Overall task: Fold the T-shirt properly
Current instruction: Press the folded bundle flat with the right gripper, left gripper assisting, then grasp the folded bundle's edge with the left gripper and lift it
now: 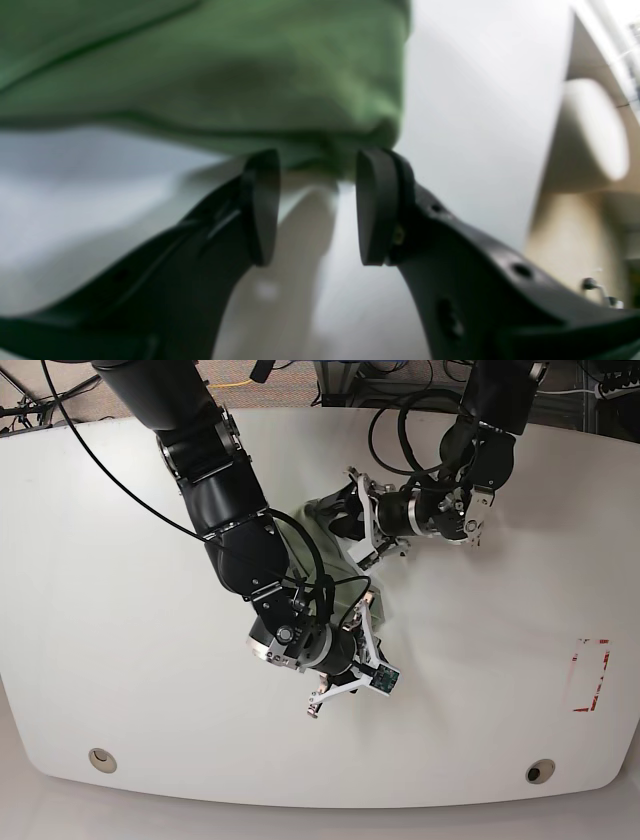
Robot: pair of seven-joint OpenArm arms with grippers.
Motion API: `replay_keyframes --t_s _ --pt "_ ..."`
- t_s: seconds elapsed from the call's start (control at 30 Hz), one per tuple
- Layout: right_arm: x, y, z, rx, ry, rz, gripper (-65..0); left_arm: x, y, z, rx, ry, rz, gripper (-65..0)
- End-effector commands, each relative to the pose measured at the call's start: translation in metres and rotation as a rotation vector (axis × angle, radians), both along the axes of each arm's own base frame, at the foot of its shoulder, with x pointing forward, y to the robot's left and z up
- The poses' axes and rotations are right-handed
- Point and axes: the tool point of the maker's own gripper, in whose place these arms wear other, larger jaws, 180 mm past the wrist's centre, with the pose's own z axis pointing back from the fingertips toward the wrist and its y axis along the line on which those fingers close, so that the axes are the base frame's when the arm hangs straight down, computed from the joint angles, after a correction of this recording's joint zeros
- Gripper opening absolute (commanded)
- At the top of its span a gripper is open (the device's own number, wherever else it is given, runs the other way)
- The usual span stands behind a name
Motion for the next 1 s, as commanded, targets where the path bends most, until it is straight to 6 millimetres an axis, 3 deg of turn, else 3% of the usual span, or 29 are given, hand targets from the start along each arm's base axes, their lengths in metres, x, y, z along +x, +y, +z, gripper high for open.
replay_keyframes --t_s 0.0,0.07,0.13,0.23,0.43,0.63,0.73,0.97 --pt "0.007 -0.001 0.035 0.050 -0.094 -0.003 -50.6 0.014 -0.002 0.025 -0.031 -0.079 0.003 -41.1" --pt "0.001 -0.006 0.043 0.049 -0.119 -0.019 -39.8 0.021 -0.002 0.041 -0.045 -0.131 0.009 -41.1" --pt "0.004 -0.021 0.051 0.065 -0.124 -0.076 -34.9 0.026 0.002 0.048 -0.044 -0.158 0.020 -41.1" --pt "0.009 -0.043 0.061 0.083 -0.134 -0.145 -36.0 0.042 0.021 0.056 -0.045 -0.181 0.092 -41.1" --pt "0.005 -0.090 0.059 0.093 -0.120 -0.286 -36.8 0.072 0.074 0.065 -0.039 -0.212 0.275 -41.1" --pt "-0.007 -0.126 0.035 0.111 -0.061 -0.393 -36.8 0.083 0.105 0.071 -0.026 -0.233 0.356 -41.1" --pt "-0.018 -0.141 0.016 0.099 -0.017 -0.433 -36.8 0.087 0.111 0.076 -0.031 -0.247 0.379 -41.1" --pt "-0.052 -0.170 -0.021 0.082 0.071 -0.514 -36.8 0.097 0.089 0.095 -0.095 -0.285 0.377 -41.1"
